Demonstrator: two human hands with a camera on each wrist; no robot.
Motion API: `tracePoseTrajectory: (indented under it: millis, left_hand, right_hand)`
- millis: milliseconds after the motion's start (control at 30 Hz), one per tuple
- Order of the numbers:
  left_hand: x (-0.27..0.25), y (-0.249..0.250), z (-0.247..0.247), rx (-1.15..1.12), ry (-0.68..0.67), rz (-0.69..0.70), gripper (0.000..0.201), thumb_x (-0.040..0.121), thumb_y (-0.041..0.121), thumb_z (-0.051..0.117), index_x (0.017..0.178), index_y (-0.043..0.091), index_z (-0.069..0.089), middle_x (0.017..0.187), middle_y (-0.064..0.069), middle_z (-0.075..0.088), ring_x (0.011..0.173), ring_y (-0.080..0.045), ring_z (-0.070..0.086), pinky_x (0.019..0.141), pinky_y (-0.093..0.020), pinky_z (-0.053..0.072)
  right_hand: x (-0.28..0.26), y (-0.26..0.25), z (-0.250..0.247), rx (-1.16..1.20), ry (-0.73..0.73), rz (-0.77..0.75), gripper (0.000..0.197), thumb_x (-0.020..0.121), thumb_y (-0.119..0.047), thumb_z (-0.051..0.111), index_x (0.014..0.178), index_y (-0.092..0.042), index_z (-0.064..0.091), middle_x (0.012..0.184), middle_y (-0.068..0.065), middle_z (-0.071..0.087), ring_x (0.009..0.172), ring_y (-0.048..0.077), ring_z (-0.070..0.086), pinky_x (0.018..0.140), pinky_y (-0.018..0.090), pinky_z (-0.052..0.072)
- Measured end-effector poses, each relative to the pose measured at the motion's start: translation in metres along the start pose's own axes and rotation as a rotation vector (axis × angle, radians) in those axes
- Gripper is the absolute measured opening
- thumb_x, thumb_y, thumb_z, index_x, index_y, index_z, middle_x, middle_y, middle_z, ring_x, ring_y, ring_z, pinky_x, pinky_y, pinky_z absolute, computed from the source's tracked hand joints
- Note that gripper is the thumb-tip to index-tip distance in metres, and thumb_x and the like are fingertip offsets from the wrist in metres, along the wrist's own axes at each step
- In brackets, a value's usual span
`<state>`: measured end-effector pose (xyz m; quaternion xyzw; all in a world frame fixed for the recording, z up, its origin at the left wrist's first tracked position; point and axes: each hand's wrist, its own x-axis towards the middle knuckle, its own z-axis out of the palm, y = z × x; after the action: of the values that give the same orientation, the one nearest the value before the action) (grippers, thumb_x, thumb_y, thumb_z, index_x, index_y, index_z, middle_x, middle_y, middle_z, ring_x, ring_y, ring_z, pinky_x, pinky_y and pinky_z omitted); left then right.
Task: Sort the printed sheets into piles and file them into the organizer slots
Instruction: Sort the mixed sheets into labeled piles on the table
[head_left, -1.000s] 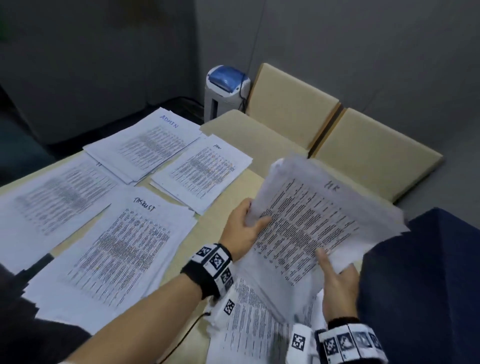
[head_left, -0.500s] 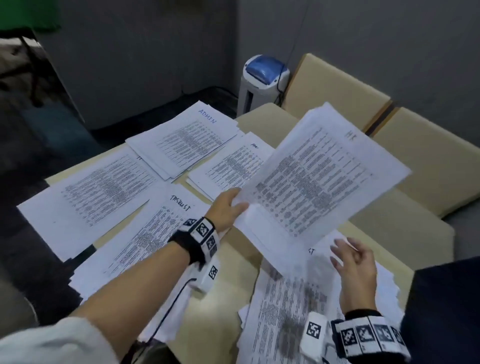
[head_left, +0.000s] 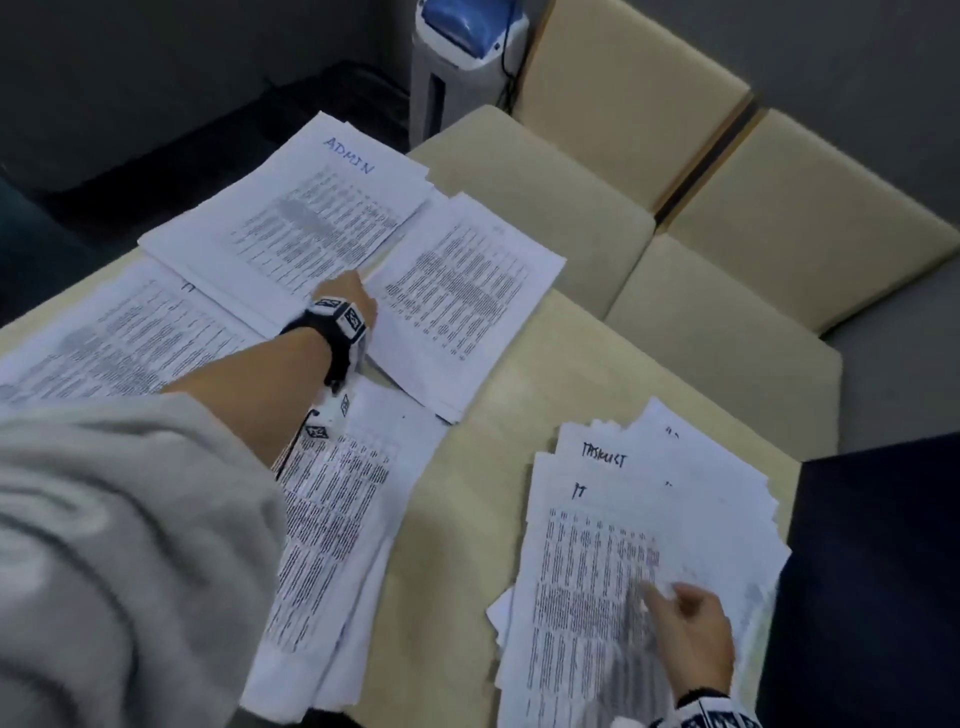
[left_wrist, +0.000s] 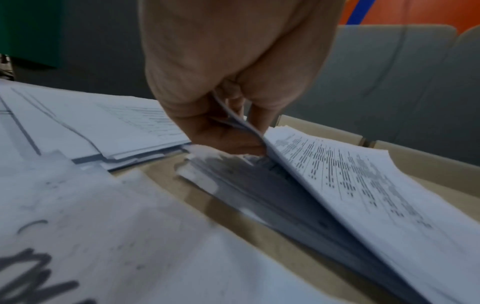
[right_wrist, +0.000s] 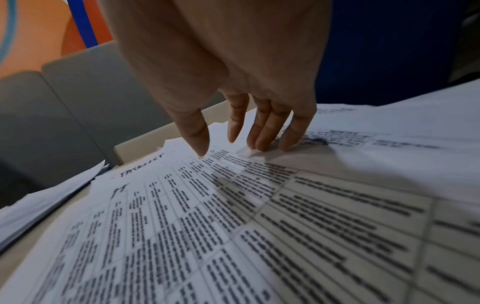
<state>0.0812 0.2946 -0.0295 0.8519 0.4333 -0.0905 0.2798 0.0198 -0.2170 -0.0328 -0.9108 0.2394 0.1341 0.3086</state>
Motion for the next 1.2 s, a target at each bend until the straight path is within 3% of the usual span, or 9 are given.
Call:
tracePoseTrajectory:
  millis: [100,233,433,567,700,833,933,1067,1200]
  left_hand:
    - [-0.01,0.013,0.006,0.146,0.174,-0.036,0.065,0.093,0.043,0.054,0.14,0.003,0.034,0.14,-0.021,0.042,0.13,-0.037,0.041,0.103,-0.051,0.035]
    - [-0.059,0.038,0.018,-0.008,0.353,0.249,0.05,0.091,0.04,0.057,0.125,0.005,0.047,0.126,-0.016,0.05,0.117,-0.034,0.047,0.094,-0.048,0.037]
    - [-0.172,0.052,0.089,-0.263,-0.071,0.485,0.017,0.089,0.031,0.062,0.094,0.015,0.062,0.099,-0.004,0.066,0.093,-0.024,0.062,0.083,-0.037,0.05]
    - [-0.232,0.05,0.137,-0.18,-0.256,0.464,0.025,0.09,0.03,0.06,0.108,0.013,0.059,0.108,-0.005,0.063,0.096,-0.023,0.06,0.081,-0.032,0.049]
    - [-0.267,0.044,0.165,-0.23,-0.218,0.422,0.043,0.084,0.016,0.061,0.124,0.008,0.046,0.119,-0.007,0.053,0.1,-0.024,0.058,0.085,-0.036,0.049]
    - [-0.288,0.048,0.18,-0.201,-0.139,0.423,0.031,0.084,0.011,0.058,0.113,0.008,0.048,0.112,-0.009,0.054,0.093,-0.026,0.055,0.076,-0.033,0.045]
    - [-0.295,0.051,0.189,-0.114,-0.139,0.427,0.027,0.089,0.025,0.061,0.109,0.01,0.05,0.108,-0.008,0.056,0.093,-0.026,0.056,0.078,-0.035,0.046]
    - [-0.307,0.058,0.196,0.085,-0.005,0.452,0.027,0.09,0.037,0.059,0.107,0.016,0.057,0.111,-0.005,0.053,0.102,-0.026,0.053,0.084,-0.037,0.044]
    - [-0.315,0.07,0.203,0.106,-0.11,0.477,0.033,0.091,0.037,0.059,0.114,0.013,0.056,0.111,-0.006,0.059,0.101,-0.026,0.057,0.084,-0.037,0.048]
  right_hand:
    - [-0.004,0.007,0.001,-0.131,0.007,0.039,0.07,0.066,-0.047,0.087,0.115,-0.012,0.053,0.114,0.012,0.055,0.106,0.03,0.054,0.094,0.041,0.044]
    - [-0.003,0.012,0.008,-0.228,-0.004,0.045,0.083,0.058,-0.052,0.089,0.117,-0.01,0.05,0.118,0.016,0.057,0.11,0.034,0.055,0.096,0.046,0.047]
    - [-0.009,0.006,-0.009,-0.19,-0.065,-0.059,0.041,0.083,-0.03,0.076,0.109,-0.004,0.06,0.11,0.016,0.067,0.09,0.028,0.059,0.08,0.035,0.047]
    - [-0.019,0.016,-0.031,0.181,-0.209,-0.17,0.02,0.088,-0.004,0.066,0.108,-0.009,0.063,0.106,0.009,0.07,0.094,0.021,0.066,0.074,0.031,0.052]
    - [-0.035,0.033,-0.048,0.638,-0.251,0.049,0.014,0.084,0.006,0.064,0.093,-0.004,0.067,0.091,0.013,0.071,0.088,0.03,0.066,0.072,0.035,0.054]
    - [-0.035,0.068,-0.061,0.984,-0.327,0.19,0.03,0.084,0.009,0.047,0.065,-0.005,0.065,0.069,0.014,0.069,0.07,0.031,0.065,0.063,0.037,0.055]
    - [-0.032,0.09,-0.063,0.981,-0.291,0.225,0.021,0.075,0.005,0.052,0.089,0.003,0.068,0.089,0.025,0.069,0.085,0.04,0.066,0.08,0.049,0.053]
    - [-0.025,0.104,-0.064,0.959,-0.246,0.249,0.047,0.067,0.004,0.06,0.112,0.015,0.059,0.107,0.033,0.063,0.093,0.044,0.063,0.088,0.053,0.048]
    - [-0.018,0.104,-0.065,0.882,-0.242,0.259,0.031,0.077,0.012,0.053,0.107,0.011,0.061,0.104,0.031,0.062,0.094,0.047,0.063,0.086,0.048,0.048]
